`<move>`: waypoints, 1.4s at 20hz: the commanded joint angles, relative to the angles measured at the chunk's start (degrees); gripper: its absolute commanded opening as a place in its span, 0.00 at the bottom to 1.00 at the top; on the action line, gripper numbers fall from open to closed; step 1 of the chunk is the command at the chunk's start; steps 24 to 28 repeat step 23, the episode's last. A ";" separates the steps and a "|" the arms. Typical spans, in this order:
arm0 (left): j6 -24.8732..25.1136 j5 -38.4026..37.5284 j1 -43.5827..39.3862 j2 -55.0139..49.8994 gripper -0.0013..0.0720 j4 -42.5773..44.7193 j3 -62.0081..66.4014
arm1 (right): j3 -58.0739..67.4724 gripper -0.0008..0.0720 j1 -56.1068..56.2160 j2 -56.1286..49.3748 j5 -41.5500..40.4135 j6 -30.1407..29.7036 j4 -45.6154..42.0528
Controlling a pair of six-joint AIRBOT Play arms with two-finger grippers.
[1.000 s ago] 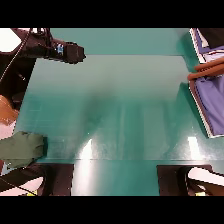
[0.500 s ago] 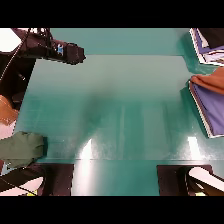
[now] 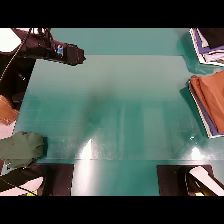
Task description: Fold the shirts.
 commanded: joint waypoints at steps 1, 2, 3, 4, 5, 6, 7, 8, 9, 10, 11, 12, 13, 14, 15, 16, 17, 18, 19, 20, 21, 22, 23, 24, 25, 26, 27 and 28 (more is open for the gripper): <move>0.28 -0.04 -0.02 0.00 0.06 0.00 0.04 | -0.90 0.87 -0.59 2.62 -1.49 0.07 6.58; 0.28 0.00 -0.02 0.00 0.06 0.00 0.04 | 0.15 0.87 2.12 3.43 -1.90 -0.11 9.05; 0.33 -0.02 -0.02 0.00 0.06 0.02 0.04 | 1.36 0.87 5.70 3.96 -2.14 -0.11 10.78; 0.33 0.00 -0.02 0.00 0.06 0.15 0.04 | 2.73 0.87 10.51 4.37 -2.36 -0.09 11.96; 0.31 -0.04 -0.02 0.02 0.05 0.26 0.04 | 3.93 0.87 15.52 4.59 -2.56 -0.09 12.13; 0.24 -0.26 -0.02 0.02 0.06 0.22 0.04 | 5.03 0.87 20.94 4.61 -2.86 -0.09 12.11; 0.24 -0.39 -0.04 0.02 0.06 0.00 0.07 | 6.05 0.87 26.88 4.37 -2.97 -0.11 12.04; 0.24 -0.13 -0.02 0.02 0.06 -0.13 0.04 | 7.17 0.82 32.63 3.76 -2.97 -0.15 11.98; 0.24 0.24 -0.02 0.02 0.06 -0.13 0.04 | 8.33 0.68 37.77 2.97 -2.84 -0.50 11.17; 0.24 0.28 -0.02 0.02 0.06 -0.13 0.07 | 9.44 0.56 43.04 2.01 -2.89 -0.50 10.32; 0.24 0.26 -0.02 0.02 0.06 -0.15 0.07 | 10.45 0.50 47.45 1.18 -2.91 -0.52 9.33; 0.24 0.26 -0.02 0.02 0.06 -0.20 0.07 | 11.56 0.39 51.80 0.17 -2.89 -0.50 8.33; 0.24 0.26 -0.02 0.02 0.06 -0.24 0.07 | 12.66 0.19 55.28 -0.76 -2.86 -0.52 6.93; 0.24 0.26 -0.02 0.02 0.06 -0.24 0.04 | 13.99 0.03 58.64 -1.84 -2.80 -0.50 5.35; 0.24 0.26 -0.02 0.02 0.06 -0.24 0.07 | 15.10 0.03 61.27 -2.75 -2.80 -0.50 4.15; 0.24 0.26 -0.02 0.02 0.06 -0.24 0.07 | 16.11 0.03 63.52 -3.69 -2.82 -0.50 3.37; 0.24 0.26 -0.02 0.02 0.06 -0.24 0.07 | 16.85 0.03 65.00 -4.50 -2.75 -0.50 3.52; 0.24 0.26 -0.02 0.02 0.06 -0.24 0.07 | 17.49 0.03 66.12 -5.27 -2.75 -0.50 3.52; 0.24 0.26 -0.02 0.02 0.06 -0.24 0.07 | 17.81 0.03 66.71 -5.84 -2.75 -0.50 3.54; 0.24 0.26 -0.02 0.02 0.06 -0.24 0.07 | 18.23 0.03 67.08 -6.51 -2.62 -0.50 3.54; 0.24 0.26 -0.02 0.02 0.06 -0.26 0.04 | 18.34 0.03 67.14 -6.91 -2.67 -0.48 3.63; 0.24 0.26 -0.02 0.02 0.06 -0.24 0.07 | 18.29 0.03 67.12 -7.13 -2.64 -0.48 3.63; 0.24 0.26 -0.02 0.02 0.06 -0.26 0.07 | 18.29 0.03 67.12 -7.19 -2.62 -0.48 3.63; 0.24 0.26 -0.02 0.02 0.06 -0.26 0.07 | 18.29 0.03 67.12 -7.19 -2.62 -0.48 3.63; 0.24 0.26 -0.02 0.02 0.06 -0.26 0.07 | 18.29 0.03 67.12 -7.19 -2.62 -0.48 3.63; 0.24 0.26 -0.02 0.02 0.06 -0.26 0.07 | 18.29 0.03 67.12 -7.19 -2.62 -0.48 3.63; 0.24 0.26 -0.02 0.02 0.06 -0.26 0.07 | 18.29 0.03 67.12 -7.19 -2.62 -0.48 3.63; 0.24 0.26 -0.02 0.02 0.06 -0.26 0.07 | 18.29 0.03 67.12 -7.19 -2.62 -0.48 3.63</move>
